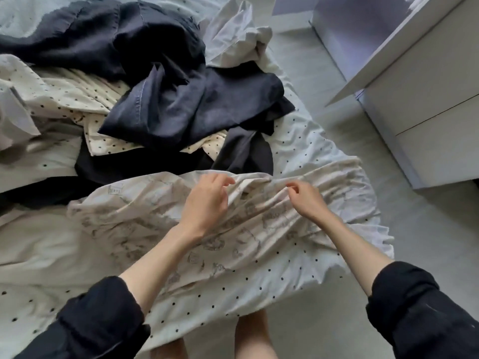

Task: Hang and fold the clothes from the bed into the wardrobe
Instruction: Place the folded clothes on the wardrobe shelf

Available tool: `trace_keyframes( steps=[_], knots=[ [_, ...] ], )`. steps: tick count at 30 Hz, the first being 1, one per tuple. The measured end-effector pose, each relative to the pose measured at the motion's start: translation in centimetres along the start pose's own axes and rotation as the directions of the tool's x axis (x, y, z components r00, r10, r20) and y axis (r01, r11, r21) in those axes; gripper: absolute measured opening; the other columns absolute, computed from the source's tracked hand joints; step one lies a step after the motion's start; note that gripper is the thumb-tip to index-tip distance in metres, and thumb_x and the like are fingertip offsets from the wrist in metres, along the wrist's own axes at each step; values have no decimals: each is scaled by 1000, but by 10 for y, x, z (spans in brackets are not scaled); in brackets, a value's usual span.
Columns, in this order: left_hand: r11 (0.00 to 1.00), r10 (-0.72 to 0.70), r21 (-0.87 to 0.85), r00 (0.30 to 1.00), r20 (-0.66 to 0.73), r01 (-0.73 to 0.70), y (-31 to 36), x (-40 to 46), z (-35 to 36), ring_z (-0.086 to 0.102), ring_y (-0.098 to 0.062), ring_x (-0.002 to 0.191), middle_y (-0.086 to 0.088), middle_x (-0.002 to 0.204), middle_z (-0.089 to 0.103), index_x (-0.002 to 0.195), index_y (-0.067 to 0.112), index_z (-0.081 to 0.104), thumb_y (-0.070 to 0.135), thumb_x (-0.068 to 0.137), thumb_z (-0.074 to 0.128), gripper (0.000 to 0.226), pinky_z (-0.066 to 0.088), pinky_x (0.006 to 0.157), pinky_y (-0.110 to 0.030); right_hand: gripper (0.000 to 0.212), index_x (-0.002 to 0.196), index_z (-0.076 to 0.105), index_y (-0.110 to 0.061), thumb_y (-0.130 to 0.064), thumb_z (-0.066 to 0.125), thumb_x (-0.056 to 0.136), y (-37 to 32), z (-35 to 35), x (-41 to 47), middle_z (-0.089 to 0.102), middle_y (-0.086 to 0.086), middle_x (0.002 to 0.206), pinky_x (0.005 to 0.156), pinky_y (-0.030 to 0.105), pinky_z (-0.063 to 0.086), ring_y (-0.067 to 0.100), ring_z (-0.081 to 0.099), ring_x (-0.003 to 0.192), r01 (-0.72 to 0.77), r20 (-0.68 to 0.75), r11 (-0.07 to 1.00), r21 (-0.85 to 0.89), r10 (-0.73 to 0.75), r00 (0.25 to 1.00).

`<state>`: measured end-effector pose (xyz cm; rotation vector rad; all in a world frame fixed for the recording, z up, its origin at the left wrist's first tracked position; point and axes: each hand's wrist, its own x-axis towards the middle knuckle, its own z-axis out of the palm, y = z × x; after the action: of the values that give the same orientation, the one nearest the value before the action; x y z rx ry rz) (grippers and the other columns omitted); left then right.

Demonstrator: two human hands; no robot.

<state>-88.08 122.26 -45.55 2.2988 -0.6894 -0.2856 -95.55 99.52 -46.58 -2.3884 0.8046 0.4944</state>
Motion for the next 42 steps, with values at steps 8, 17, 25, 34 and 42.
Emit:
trace_keyframes(
  steps=[8, 17, 25, 34, 42],
  knots=[
    [959, 56, 259, 972, 227, -115, 43, 95, 121, 56, -35, 96, -12, 104, 63, 112, 8, 64, 0, 80, 52, 35, 42, 74, -40, 34, 126, 52, -16, -30, 38, 98, 98, -46, 130, 53, 6, 131, 115, 53, 6, 21, 43, 127, 316, 253, 778, -544, -207, 945],
    [937, -125, 350, 928, 352, -6, 81, 105, 182, 56, -23, 104, -1, 114, 64, 124, 18, 59, 6, 88, 52, 39, 29, 79, -32, 31, 107, 62, -11, -32, 40, 100, 164, -95, 79, 55, 7, 105, 69, 32, 37, 29, 58, 94, 386, 322, 804, -453, -257, 911],
    [824, -297, 541, 684, 666, -169, 99, 114, 201, 56, -22, 107, 1, 122, 58, 122, 28, 58, 33, 99, 37, 31, 33, 92, -35, 42, 133, 42, -12, -36, 28, 102, 178, -111, 61, 40, 8, 141, 96, 45, 41, 32, 48, 120, 305, 513, 849, -431, -48, 857],
    [885, -352, 457, 764, 541, 84, 96, 136, 147, 56, -31, 84, -8, 88, 59, 88, 18, 63, 18, 86, 57, 6, 40, 65, -32, 31, 110, 58, -19, -36, 34, 100, 178, -114, 57, 62, 8, 114, 85, 35, 40, 27, 57, 107, 273, 474, 791, -548, 24, 880],
    [969, -41, 222, 953, -300, 111, 142, 153, 92, 57, -42, 66, -21, 75, 64, 93, 0, 56, 11, 89, 58, 11, 28, 60, -32, 37, 109, 62, -14, -39, 37, 98, 176, -115, 51, 63, 7, 114, 82, 34, 44, 26, 59, 103, 214, 492, 801, -559, 113, 863]
  ],
)
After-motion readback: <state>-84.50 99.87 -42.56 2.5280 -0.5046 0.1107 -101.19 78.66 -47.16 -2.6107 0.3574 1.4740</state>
